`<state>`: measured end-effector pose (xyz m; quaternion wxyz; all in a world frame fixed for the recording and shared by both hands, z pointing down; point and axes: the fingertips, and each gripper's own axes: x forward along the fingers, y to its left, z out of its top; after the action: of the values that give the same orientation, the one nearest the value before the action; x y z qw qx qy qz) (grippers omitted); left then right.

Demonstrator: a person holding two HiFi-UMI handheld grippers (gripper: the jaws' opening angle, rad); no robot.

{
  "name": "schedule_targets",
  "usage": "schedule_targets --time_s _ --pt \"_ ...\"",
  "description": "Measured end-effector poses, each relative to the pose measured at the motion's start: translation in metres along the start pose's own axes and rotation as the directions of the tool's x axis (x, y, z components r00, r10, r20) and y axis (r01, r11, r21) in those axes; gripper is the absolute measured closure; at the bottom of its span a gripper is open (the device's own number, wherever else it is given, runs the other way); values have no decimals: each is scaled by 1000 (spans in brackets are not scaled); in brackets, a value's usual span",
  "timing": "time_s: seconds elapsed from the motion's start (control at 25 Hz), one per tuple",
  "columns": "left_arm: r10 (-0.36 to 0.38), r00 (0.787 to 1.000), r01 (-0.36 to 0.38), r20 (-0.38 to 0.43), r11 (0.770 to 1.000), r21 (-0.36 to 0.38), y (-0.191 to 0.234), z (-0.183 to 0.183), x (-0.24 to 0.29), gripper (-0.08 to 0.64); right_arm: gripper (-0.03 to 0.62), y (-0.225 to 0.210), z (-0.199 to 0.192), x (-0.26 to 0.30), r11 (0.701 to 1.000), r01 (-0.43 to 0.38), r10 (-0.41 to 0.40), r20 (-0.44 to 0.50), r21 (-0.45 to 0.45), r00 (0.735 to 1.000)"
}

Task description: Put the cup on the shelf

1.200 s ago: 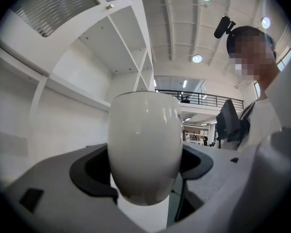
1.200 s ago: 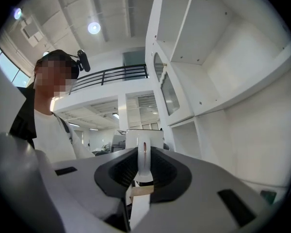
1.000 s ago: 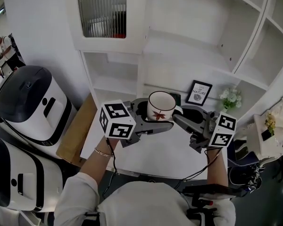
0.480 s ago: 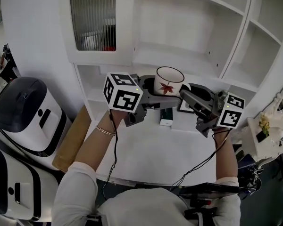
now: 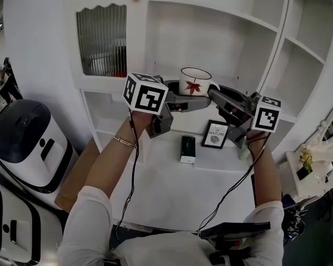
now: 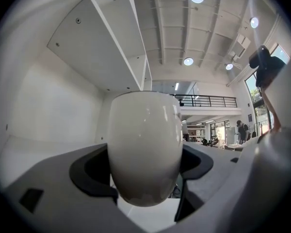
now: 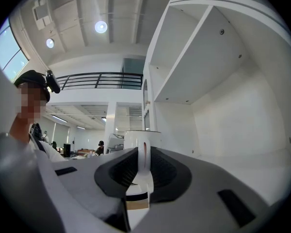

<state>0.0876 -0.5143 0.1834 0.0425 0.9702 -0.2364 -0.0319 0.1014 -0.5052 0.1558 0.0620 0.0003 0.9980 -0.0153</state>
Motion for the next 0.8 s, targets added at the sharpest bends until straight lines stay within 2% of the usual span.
schedule_targets --time_s 0.12,0.36,0.56,0.64,0.8 --pt "27 999 -27 28 1000 -5 7 13 0 184 517 -6 11 5 1000 -10 10 21 15 1000" --pt "119 990 -112 74 990 -85 52 42 20 184 518 -58 32 12 995 -4 0 45 95 999" --pt "178 979 -168 102 981 -102 65 55 14 181 520 -62 44 26 999 -20 18 45 44 999" --pt "196 974 -184 113 976 -113 68 56 12 181 520 -69 43 27 998 3 -6 44 68 999" --pt "235 964 -217 123 965 -149 76 55 4 176 520 -72 43 36 998 -9 7 42 57 999"
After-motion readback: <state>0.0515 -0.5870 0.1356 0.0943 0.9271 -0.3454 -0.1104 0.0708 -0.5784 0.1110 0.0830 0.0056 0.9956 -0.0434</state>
